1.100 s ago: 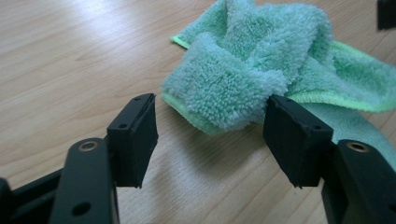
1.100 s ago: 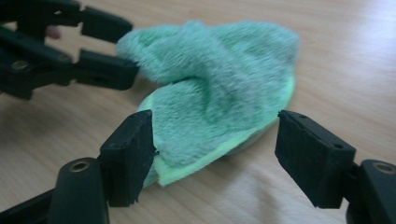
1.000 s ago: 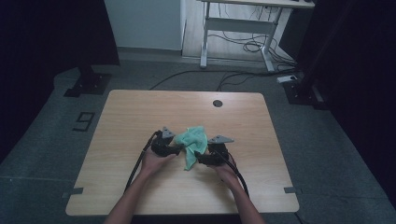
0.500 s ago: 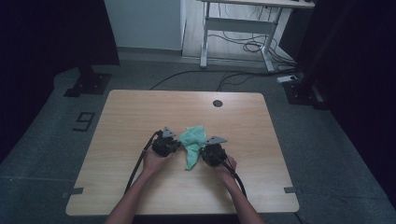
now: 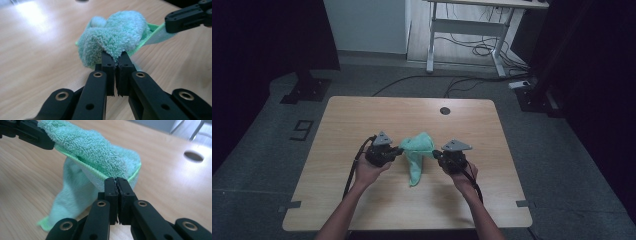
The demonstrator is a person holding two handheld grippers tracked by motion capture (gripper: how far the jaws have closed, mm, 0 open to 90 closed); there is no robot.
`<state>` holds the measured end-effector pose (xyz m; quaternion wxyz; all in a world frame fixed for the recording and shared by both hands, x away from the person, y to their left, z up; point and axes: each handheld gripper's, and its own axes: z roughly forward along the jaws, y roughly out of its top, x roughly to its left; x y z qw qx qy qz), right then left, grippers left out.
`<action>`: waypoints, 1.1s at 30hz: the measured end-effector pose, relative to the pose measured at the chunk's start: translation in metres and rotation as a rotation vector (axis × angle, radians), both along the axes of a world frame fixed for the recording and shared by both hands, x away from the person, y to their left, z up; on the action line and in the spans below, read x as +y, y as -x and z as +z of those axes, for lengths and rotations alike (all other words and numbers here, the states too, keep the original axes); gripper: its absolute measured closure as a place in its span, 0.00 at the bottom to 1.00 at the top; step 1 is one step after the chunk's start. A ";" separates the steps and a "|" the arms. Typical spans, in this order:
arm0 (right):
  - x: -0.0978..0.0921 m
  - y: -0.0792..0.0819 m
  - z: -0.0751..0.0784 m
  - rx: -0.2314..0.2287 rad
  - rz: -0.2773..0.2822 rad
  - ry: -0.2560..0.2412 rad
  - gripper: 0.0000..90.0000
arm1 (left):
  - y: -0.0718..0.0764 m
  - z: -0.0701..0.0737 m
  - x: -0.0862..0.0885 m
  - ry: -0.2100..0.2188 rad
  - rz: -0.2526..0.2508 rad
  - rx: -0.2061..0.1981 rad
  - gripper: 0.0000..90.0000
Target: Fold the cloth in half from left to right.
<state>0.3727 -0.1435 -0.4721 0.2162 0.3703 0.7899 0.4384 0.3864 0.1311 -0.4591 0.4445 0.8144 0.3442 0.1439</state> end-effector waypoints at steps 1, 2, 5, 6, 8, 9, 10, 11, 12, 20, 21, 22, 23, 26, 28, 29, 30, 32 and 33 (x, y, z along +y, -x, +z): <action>0.000 0.001 0.010 -0.018 0.007 -0.007 0.97 | 0.002 0.009 0.001 0.003 0.002 -0.014 0.96; 0.001 0.002 0.013 -0.022 0.009 -0.011 0.97 | 0.002 0.013 0.002 0.004 0.004 -0.018 0.96; 0.002 0.003 0.021 -0.039 0.014 -0.031 0.97 | 0.003 0.020 0.004 0.005 0.011 -0.030 0.96; 0.002 0.003 0.022 -0.041 0.014 -0.029 0.97 | 0.002 0.021 0.005 0.004 0.014 -0.032 0.96; 0.003 0.002 0.025 -0.050 0.015 -0.034 0.97 | 0.001 0.022 0.005 0.001 0.017 -0.035 0.96; 0.005 0.000 0.028 -0.057 0.011 -0.036 0.97 | -0.005 0.028 0.004 -0.013 0.024 -0.042 0.96; 0.005 -0.003 0.030 -0.060 0.006 -0.037 0.97 | -0.011 0.034 0.004 -0.019 0.031 -0.049 0.96; 0.006 -0.007 0.035 -0.066 -0.004 -0.045 0.97 | -0.013 0.038 0.004 -0.016 0.036 -0.056 0.96; 0.006 -0.007 0.035 -0.066 -0.004 -0.045 0.97 | -0.013 0.038 0.004 -0.016 0.036 -0.056 0.96; -0.004 -0.004 0.044 -0.116 -0.011 -0.064 0.96 | 0.004 0.040 -0.006 0.001 -0.009 -0.090 0.92; -0.011 -0.001 0.021 -0.047 -0.007 -0.014 0.95 | 0.010 0.017 -0.010 -0.007 -0.033 -0.029 0.88; -0.014 0.000 0.011 -0.016 -0.014 0.002 0.94 | 0.014 0.000 -0.014 -0.031 -0.050 0.008 0.85; -0.020 0.001 -0.004 0.044 -0.022 0.016 0.94 | 0.016 -0.012 -0.016 -0.047 -0.057 0.030 0.79; -0.027 0.003 -0.020 0.091 -0.036 0.039 0.94 | 0.019 -0.030 -0.016 -0.061 -0.064 0.060 0.67; -0.036 0.009 -0.033 0.119 -0.033 0.042 0.93 | 0.016 -0.038 -0.007 -0.038 -0.021 0.070 0.49; -0.036 0.009 -0.033 0.119 -0.033 0.042 0.93 | 0.016 -0.038 -0.007 -0.038 -0.021 0.070 0.48; -0.039 0.010 -0.034 0.123 -0.032 0.043 0.92 | 0.014 -0.037 0.000 -0.020 0.007 0.063 0.48; -0.043 0.009 -0.036 0.128 -0.038 0.038 0.92 | 0.008 -0.034 0.008 -0.011 0.045 0.063 0.51; -0.044 0.009 -0.037 0.131 -0.039 0.033 0.91 | 0.005 -0.034 0.010 -0.020 0.056 0.066 0.51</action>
